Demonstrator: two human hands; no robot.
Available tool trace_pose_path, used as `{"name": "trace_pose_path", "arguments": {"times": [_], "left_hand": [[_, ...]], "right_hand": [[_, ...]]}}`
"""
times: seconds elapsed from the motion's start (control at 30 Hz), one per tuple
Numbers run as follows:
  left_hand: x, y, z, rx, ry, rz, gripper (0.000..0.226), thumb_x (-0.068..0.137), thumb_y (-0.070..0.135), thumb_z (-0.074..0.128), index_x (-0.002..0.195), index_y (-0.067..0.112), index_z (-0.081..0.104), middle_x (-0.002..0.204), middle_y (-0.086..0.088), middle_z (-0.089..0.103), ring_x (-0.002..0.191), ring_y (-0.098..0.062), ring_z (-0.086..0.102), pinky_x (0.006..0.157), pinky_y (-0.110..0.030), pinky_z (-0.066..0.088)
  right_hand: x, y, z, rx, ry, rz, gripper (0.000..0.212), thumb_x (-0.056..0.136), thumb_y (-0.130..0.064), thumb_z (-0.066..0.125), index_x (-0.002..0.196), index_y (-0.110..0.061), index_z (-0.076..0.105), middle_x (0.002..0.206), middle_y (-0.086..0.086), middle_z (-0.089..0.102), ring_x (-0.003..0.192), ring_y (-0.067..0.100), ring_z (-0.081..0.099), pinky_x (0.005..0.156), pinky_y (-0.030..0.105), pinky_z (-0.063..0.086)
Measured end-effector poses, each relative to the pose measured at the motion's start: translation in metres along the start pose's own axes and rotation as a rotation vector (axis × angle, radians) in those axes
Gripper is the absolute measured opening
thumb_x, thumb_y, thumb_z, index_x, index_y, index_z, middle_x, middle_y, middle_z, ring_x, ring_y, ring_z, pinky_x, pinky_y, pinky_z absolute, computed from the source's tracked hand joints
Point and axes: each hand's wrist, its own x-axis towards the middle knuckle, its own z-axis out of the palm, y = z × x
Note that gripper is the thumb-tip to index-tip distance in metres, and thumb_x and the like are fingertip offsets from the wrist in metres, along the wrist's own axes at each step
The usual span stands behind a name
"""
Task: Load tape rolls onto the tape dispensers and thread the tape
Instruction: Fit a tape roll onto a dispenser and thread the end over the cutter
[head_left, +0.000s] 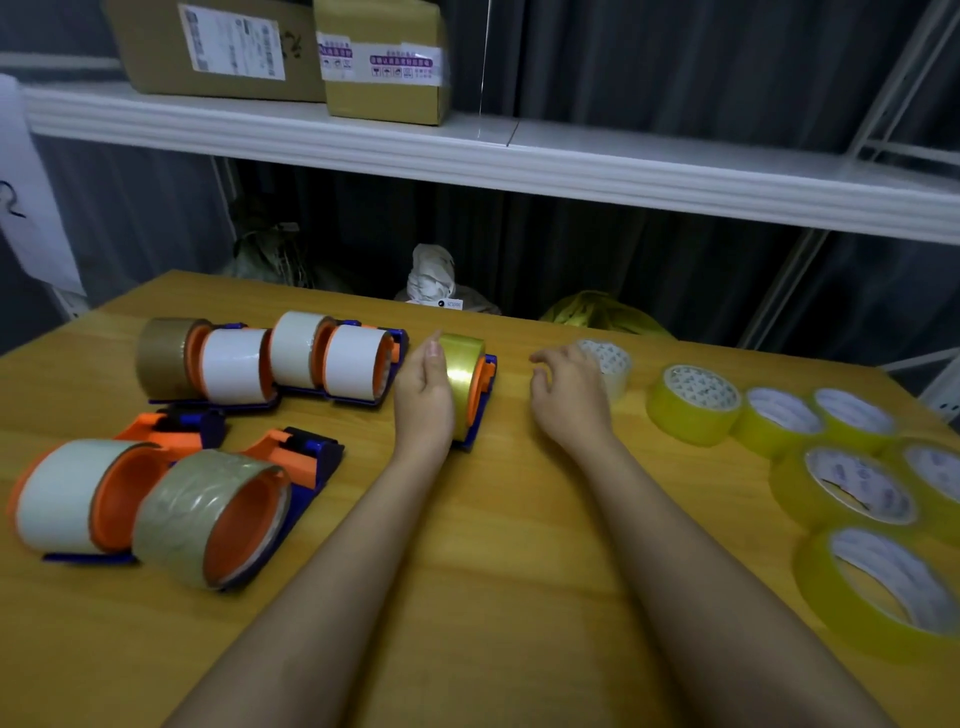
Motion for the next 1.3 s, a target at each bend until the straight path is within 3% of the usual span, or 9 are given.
{"name": "trace_pose_path", "arguments": {"times": [0.07, 0.2, 0.23, 0.33, 0.47, 0.7, 0.93, 1.1, 1.3], "left_hand": [[-0.003, 0.0, -0.002, 0.0, -0.006, 0.009, 0.039, 0.104, 0.026, 0.031, 0.139, 0.016, 0.046, 0.143, -0.002, 0.047, 0.133, -0.012, 0.039, 0.094, -0.013, 0.028], [-0.007, 0.003, -0.014, 0.038, 0.011, 0.085, 0.039, 0.104, 0.024, 0.031, 0.137, 0.013, 0.049, 0.137, -0.004, 0.052, 0.126, -0.011, 0.043, 0.083, 0.001, 0.033], [-0.006, 0.006, -0.018, 0.027, 0.018, 0.114, 0.039, 0.104, 0.023, 0.03, 0.136, 0.012, 0.05, 0.135, -0.004, 0.053, 0.126, -0.011, 0.044, 0.086, 0.002, 0.034], [-0.002, 0.019, -0.03, -0.054, 0.04, 0.18, 0.037, 0.105, 0.022, 0.029, 0.132, 0.011, 0.052, 0.125, -0.002, 0.057, 0.121, -0.014, 0.05, 0.1, -0.019, 0.04], [0.0, 0.035, -0.039, -0.158, 0.049, 0.19, 0.036, 0.105, 0.022, 0.029, 0.13, 0.013, 0.053, 0.113, 0.008, 0.058, 0.107, -0.007, 0.056, 0.087, -0.013, 0.046], [-0.005, 0.047, -0.046, -0.309, 0.058, 0.129, 0.032, 0.105, 0.026, 0.03, 0.122, 0.022, 0.057, 0.106, 0.011, 0.062, 0.096, -0.002, 0.06, 0.076, -0.011, 0.048], [-0.009, 0.057, -0.048, -0.399, 0.089, 0.103, 0.032, 0.104, 0.026, 0.031, 0.122, 0.02, 0.058, 0.108, 0.007, 0.064, 0.099, -0.005, 0.062, 0.079, -0.016, 0.051], [-0.012, 0.064, -0.055, -0.437, 0.08, 0.1, 0.035, 0.104, 0.028, 0.031, 0.123, 0.018, 0.058, 0.112, 0.001, 0.065, 0.102, -0.011, 0.063, 0.086, -0.022, 0.053], [-0.011, 0.076, -0.059, -0.586, 0.151, -0.03, 0.03, 0.101, 0.031, 0.04, 0.11, 0.023, 0.067, 0.108, -0.006, 0.07, 0.101, -0.02, 0.067, 0.089, -0.034, 0.054]], "right_hand": [[0.001, -0.01, 0.007, 0.259, -0.126, 0.118, 0.035, 0.101, -0.015, 0.042, 0.133, -0.01, 0.054, 0.134, 0.01, 0.054, 0.125, 0.023, 0.047, 0.101, 0.028, 0.036], [0.003, -0.013, 0.018, 0.442, -0.251, 0.299, 0.042, 0.1, -0.01, 0.042, 0.142, -0.008, 0.044, 0.143, 0.011, 0.049, 0.131, 0.024, 0.045, 0.103, 0.026, 0.034], [0.003, -0.013, 0.019, 0.485, -0.252, 0.32, 0.044, 0.099, -0.008, 0.043, 0.144, -0.008, 0.042, 0.145, 0.011, 0.047, 0.132, 0.023, 0.044, 0.102, 0.024, 0.034], [0.003, -0.016, 0.021, 0.635, -0.231, 0.355, 0.053, 0.097, -0.004, 0.045, 0.148, -0.012, 0.035, 0.15, 0.008, 0.039, 0.137, 0.02, 0.038, 0.098, 0.02, 0.031], [0.011, -0.026, 0.01, 0.93, -0.087, 0.365, 0.064, 0.093, 0.004, 0.049, 0.151, -0.013, 0.027, 0.155, 0.007, 0.032, 0.141, 0.021, 0.033, 0.11, 0.033, 0.034], [0.014, -0.042, -0.016, 1.441, -0.153, 0.363, 0.041, 0.099, -0.004, 0.041, 0.139, -0.006, 0.047, 0.136, 0.015, 0.056, 0.126, 0.026, 0.053, 0.106, 0.042, 0.043], [0.006, -0.054, -0.024, 1.517, -0.02, 0.448, 0.03, 0.097, -0.003, 0.051, 0.127, -0.001, 0.055, 0.125, 0.017, 0.062, 0.118, 0.027, 0.059, 0.1, 0.04, 0.049], [0.011, -0.058, -0.037, 1.406, -0.001, 0.281, 0.048, 0.092, 0.003, 0.058, 0.136, -0.011, 0.048, 0.13, 0.009, 0.06, 0.115, 0.022, 0.061, 0.088, 0.031, 0.055], [0.006, -0.067, -0.048, 1.133, 0.209, 0.195, 0.014, 0.094, -0.005, 0.058, 0.102, -0.014, 0.066, 0.1, 0.006, 0.07, 0.087, 0.008, 0.067, 0.074, 0.019, 0.055]]}}
